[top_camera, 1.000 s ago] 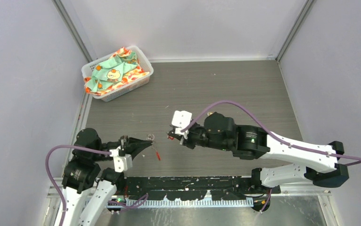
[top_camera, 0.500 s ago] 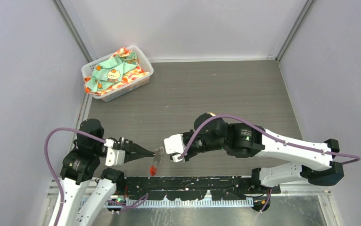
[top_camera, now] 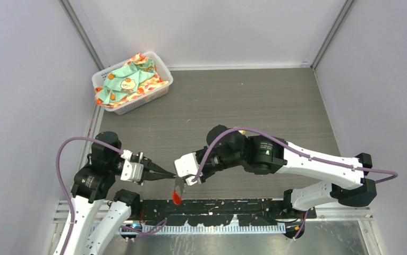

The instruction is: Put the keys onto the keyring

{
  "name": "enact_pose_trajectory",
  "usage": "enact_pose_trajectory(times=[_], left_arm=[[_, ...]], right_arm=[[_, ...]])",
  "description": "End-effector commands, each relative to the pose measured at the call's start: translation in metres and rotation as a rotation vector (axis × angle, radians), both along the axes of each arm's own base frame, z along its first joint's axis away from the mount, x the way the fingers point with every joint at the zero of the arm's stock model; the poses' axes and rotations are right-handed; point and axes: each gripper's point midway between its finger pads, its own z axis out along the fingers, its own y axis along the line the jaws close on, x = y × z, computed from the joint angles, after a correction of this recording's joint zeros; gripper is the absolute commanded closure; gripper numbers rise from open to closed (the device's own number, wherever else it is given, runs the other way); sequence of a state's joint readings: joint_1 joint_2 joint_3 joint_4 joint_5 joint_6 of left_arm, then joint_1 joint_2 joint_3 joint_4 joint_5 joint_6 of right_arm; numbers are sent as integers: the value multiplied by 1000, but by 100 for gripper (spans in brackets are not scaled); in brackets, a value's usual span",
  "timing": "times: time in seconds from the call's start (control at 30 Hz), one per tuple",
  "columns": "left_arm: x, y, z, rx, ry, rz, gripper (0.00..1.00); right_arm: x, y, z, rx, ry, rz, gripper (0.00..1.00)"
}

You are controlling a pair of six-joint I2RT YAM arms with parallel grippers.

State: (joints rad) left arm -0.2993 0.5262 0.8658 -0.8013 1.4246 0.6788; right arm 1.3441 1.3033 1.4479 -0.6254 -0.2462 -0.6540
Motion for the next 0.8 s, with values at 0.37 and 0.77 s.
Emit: enact_pose_trajectory(times=[0.37, 0.77], left_arm=[[2, 0, -2, 9, 22, 9, 100], [8, -1, -1, 18, 13, 30, 100]], right_arm=[[-1, 10, 26, 61, -29, 35, 99], [-7, 11, 26, 42, -21, 82, 99]])
